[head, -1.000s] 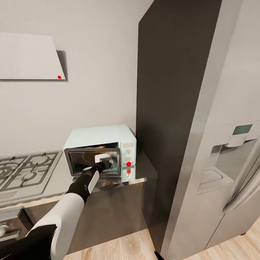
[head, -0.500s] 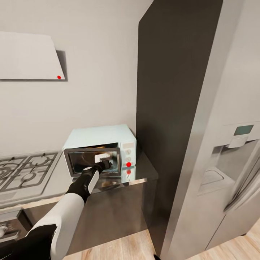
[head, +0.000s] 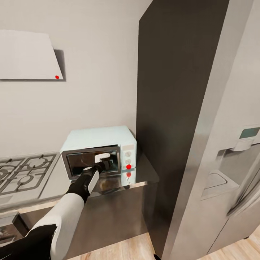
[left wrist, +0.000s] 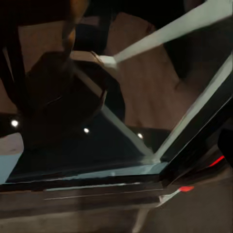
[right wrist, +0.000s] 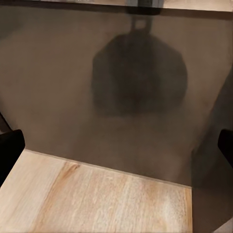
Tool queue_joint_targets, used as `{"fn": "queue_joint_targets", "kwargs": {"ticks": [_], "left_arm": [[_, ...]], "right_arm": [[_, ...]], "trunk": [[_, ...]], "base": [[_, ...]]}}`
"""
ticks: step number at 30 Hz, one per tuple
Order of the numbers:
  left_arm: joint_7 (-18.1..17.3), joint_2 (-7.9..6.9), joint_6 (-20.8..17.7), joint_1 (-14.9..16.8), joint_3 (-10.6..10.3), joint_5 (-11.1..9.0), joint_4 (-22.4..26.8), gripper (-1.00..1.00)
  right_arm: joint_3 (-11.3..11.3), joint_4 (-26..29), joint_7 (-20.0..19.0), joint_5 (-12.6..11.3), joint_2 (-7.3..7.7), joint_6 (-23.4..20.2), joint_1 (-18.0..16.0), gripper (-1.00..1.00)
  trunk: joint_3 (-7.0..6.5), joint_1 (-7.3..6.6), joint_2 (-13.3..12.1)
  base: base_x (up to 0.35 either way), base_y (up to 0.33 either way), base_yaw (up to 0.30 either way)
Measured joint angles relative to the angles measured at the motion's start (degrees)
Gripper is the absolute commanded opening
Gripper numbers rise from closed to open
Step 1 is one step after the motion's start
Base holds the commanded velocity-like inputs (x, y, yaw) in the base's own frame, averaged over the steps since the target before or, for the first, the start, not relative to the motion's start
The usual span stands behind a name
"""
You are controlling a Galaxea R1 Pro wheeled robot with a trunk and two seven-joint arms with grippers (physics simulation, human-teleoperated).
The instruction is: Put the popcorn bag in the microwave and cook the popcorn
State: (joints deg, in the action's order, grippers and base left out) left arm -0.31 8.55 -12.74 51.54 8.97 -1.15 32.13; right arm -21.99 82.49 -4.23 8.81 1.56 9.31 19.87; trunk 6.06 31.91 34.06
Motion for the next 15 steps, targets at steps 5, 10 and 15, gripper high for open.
{"fn": "queue_joint_targets", "kwargs": {"ticks": [5,10,15], "left_arm": [[-0.01,0.0,0.01,0.01,0.02,-0.03,-0.01,1.0],[0.0,0.0,0.01,-0.02,0.03,0.01,0.0,1.0],[0.0,0.0,0.01,-0.01,0.02,-0.03,0.02,1.0]], "right_arm": [[0.0,0.0,0.0,0.0,0.0,0.0,-0.03,1.0],[0.0,0.0,0.0,0.0,0.0,0.0,-0.04,1.0],[0.0,0.0,0.0,0.0,0.0,0.0,0.0,1.0]], "trunk": [[0.0,0.0,0.0],[0.0,0.0,0.0],[0.0,0.0,0.0]], "base": [[0.034,0.0,0.0],[0.105,0.0,0.0],[0.006,0.0,0.0]]}}
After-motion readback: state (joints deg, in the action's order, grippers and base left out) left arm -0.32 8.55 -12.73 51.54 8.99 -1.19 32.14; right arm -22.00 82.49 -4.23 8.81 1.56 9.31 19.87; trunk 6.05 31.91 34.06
